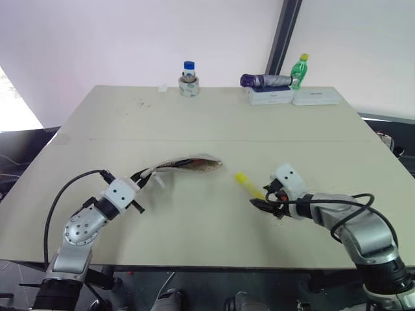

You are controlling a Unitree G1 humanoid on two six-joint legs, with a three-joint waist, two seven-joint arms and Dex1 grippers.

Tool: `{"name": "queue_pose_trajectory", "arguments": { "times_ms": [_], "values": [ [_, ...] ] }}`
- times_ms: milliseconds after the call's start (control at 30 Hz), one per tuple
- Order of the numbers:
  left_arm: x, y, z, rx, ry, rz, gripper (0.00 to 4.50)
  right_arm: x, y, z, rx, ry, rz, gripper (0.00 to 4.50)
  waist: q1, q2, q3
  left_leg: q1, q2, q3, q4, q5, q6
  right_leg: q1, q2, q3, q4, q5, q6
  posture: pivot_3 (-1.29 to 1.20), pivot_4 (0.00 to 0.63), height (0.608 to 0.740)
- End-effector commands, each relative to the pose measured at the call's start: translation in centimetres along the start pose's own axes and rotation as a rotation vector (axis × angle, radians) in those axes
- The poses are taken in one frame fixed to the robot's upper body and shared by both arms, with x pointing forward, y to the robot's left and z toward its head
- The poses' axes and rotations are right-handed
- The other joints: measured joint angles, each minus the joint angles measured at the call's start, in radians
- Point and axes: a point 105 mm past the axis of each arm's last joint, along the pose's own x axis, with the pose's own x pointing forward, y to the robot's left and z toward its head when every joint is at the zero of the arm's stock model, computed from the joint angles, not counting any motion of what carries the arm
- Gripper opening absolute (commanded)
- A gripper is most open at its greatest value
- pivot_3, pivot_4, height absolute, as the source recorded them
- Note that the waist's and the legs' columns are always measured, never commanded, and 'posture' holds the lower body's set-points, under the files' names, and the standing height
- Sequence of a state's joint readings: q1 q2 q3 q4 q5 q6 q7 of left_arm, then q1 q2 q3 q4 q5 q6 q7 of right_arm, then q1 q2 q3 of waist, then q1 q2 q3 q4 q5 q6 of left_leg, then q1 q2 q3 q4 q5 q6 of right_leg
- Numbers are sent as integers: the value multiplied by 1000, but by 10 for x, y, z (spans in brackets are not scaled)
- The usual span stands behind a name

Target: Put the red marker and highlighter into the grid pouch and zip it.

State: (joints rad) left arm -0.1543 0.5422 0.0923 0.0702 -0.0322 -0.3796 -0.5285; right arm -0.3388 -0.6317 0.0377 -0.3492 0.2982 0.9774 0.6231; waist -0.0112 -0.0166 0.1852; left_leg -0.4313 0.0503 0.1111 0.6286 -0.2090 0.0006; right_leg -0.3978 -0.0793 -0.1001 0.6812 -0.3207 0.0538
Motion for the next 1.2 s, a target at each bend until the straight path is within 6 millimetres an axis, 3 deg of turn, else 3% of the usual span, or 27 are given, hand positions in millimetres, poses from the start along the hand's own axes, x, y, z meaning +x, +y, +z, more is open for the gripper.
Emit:
{"name": "queue_pose_trajectory", "arguments": {
  "times_ms": [33,233,433,533,633,800,967,1200],
  "values": [
    [0,5,10,21,-42,16,0,2,-2,5,-24,-6,-33,3546,0,0,0,0,0,0,0,0,0,0,0,0,0,0,0,0,150,737],
    [0,5,10,22,-41,19,0,5,-13,-10,-34,57,-89,3546,0,0,0,0,0,0,0,0,0,0,0,0,0,0,0,0,150,737],
    [1,6,11,21,-45,22,0,-1,-19,-8,-38,59,-87,855,1,0,0,0,0,0,1,0,0,1,0,0,0,0,0,0,150,737],
    [1,6,11,21,-46,22,0,-7,-17,7,-83,1,-49,879,2,0,0,0,0,0,1,0,0,1,0,0,0,0,0,0,150,737],
    [3,7,10,19,-45,21,0,-26,2,36,-171,-136,153,879,1,0,0,0,0,0,1,0,0,0,0,0,0,0,0,0,150,737],
    [6,6,10,20,-50,13,0,-43,10,54,-271,-171,295,879,1,0,0,0,0,0,1,0,0,0,0,0,0,0,0,0,150,737],
    [13,-3,16,36,-75,-20,0,-20,32,66,-289,-196,346,879,-1,0,0,0,0,0,1,0,0,0,1,0,0,0,0,0,150,737],
    [19,-10,23,32,-97,-40,0,7,37,72,-308,-205,354,879,2,-1,0,-1,0,0,2,0,1,0,0,0,0,0,0,0,150,737]
  ]
}}
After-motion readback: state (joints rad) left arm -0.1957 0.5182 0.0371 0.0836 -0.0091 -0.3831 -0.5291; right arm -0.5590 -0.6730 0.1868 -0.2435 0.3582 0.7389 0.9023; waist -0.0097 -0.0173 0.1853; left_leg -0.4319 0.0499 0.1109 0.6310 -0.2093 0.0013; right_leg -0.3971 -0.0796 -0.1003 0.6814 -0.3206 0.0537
